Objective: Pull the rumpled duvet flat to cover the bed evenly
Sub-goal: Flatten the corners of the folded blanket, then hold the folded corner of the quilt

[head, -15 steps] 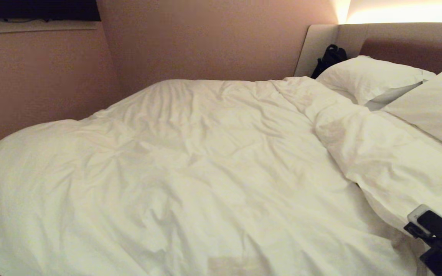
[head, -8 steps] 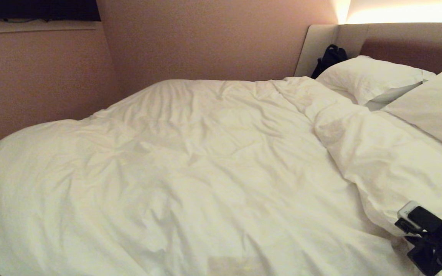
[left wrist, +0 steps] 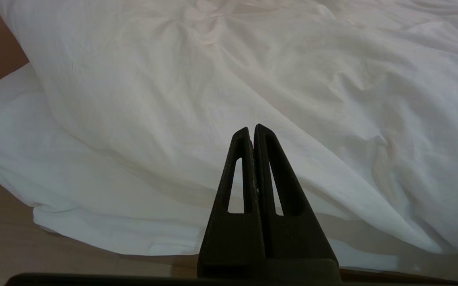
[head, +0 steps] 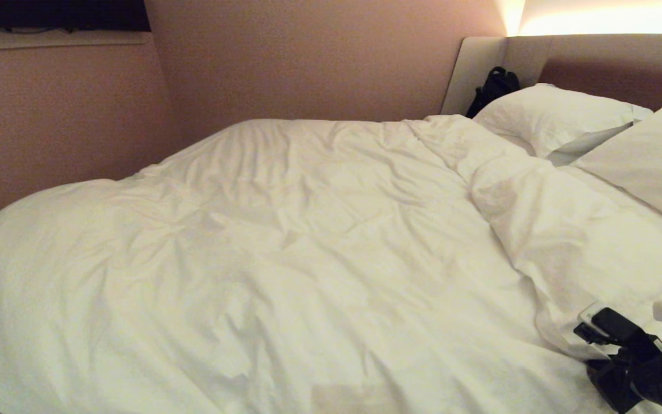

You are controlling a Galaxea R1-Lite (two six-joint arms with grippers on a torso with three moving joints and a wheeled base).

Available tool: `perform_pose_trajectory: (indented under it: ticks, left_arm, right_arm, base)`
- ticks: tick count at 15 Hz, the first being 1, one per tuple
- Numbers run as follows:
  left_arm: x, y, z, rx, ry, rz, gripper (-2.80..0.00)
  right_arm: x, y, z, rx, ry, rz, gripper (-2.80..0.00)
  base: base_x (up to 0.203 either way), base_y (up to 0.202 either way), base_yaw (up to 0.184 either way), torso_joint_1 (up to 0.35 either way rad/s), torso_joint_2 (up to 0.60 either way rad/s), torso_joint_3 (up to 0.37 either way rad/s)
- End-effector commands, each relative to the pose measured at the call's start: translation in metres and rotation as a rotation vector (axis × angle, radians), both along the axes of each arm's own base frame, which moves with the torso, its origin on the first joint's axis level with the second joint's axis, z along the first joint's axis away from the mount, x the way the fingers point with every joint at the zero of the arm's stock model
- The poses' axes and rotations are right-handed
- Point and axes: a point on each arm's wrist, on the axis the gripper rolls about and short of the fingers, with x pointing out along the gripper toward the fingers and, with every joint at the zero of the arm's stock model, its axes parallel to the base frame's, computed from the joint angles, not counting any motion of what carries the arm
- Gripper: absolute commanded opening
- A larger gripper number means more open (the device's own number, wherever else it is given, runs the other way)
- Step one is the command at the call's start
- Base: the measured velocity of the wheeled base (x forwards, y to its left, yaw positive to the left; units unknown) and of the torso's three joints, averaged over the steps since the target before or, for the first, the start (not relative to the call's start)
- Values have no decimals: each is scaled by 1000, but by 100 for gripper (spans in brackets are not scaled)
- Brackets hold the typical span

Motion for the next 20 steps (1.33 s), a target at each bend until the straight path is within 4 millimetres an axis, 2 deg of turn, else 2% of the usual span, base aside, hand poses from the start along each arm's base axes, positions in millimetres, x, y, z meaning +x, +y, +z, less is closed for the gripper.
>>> perform_pose_trajectory:
  ticks: [1, 2, 4, 7, 11, 14, 20]
  left_arm:
    - [0, 0, 0, 0, -1, 1, -280]
    - [0, 0, 0, 0, -1, 1, -280]
    - [0, 0, 0, 0, -1, 1, -280]
    - [0, 0, 0, 0, -1, 1, -280]
    - [0, 0, 0, -1, -1, 1, -280]
    - [0, 0, 0, 0, -1, 1, -280]
    - [0, 0, 0, 0, -1, 1, -280]
  right_arm:
    - [0, -1, -3, -1, 15, -1, -280]
    - [0, -1, -4, 0, 21, -2, 0]
    - [-1, -1, -4, 3, 20, -1, 0]
    - [-4, 1, 5, 133, -42, 68, 0]
    - [-14, 5, 34, 358, -195, 175, 0]
    - [-18, 10, 48, 444, -254, 200, 0]
    - [-30, 32, 100, 650, -394, 259, 0]
  base:
    - [0, 0, 0, 0, 0, 0]
    - [0, 0, 0, 0, 0, 0]
    - [0, 0, 0, 0, 0, 0]
    - [0, 0, 0, 0, 0, 0]
    - [0, 0, 0, 0, 0, 0]
    - [0, 0, 0, 0, 0, 0]
    - [0, 0, 0, 0, 0, 0]
